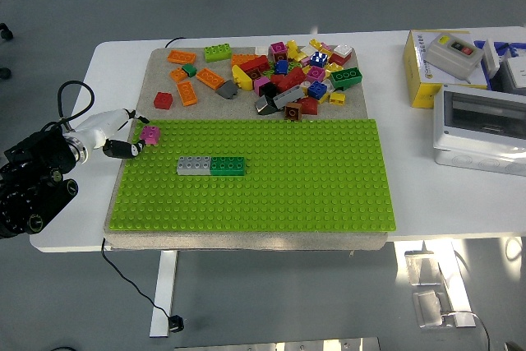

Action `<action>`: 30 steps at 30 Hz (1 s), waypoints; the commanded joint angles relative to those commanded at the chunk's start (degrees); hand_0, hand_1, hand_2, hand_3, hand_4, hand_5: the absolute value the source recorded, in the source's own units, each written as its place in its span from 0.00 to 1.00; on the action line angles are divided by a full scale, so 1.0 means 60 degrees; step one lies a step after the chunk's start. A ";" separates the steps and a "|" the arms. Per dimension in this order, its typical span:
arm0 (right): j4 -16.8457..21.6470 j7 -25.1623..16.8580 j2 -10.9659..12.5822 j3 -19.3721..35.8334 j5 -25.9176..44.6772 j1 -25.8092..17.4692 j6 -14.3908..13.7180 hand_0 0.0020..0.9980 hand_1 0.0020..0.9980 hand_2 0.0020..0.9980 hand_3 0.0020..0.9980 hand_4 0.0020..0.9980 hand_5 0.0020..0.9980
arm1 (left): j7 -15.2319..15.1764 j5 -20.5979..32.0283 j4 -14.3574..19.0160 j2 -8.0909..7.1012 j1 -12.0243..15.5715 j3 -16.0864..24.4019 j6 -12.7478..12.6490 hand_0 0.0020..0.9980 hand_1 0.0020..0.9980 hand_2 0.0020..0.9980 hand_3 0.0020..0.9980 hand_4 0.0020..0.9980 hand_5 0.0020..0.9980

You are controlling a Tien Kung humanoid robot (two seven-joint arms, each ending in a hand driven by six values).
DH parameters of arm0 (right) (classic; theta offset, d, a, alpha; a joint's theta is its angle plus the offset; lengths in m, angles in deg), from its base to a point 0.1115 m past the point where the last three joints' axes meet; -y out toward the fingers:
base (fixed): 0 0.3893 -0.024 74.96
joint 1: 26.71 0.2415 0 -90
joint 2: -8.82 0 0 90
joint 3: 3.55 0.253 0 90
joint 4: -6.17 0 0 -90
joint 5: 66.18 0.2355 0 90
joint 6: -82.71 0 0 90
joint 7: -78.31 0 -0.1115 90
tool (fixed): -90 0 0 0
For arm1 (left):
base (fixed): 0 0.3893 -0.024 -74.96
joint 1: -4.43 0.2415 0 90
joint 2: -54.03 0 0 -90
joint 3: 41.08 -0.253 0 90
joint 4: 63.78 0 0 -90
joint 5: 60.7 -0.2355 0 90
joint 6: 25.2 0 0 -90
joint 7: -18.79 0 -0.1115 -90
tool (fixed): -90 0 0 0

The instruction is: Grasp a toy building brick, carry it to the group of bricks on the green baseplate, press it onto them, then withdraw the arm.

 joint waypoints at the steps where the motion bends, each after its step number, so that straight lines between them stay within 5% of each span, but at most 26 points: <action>1: 0.0000 0.0000 0.0000 -0.0003 -0.0002 0.0002 0.0001 0.66 0.58 0.63 0.78 0.43 1.00 | -0.0010 0.0018 -0.0018 0.0011 -0.0004 -0.0012 -0.0012 1.00 0.94 0.92 0.82 0.48 0.16; 30: 0.0000 -0.0008 0.0013 -0.0074 0.0018 0.0069 0.0021 0.66 0.58 0.62 0.78 0.45 1.00 | -0.0116 0.0695 -0.0232 0.0223 -0.0047 -0.0341 -0.0029 1.00 0.94 0.92 0.79 0.45 0.13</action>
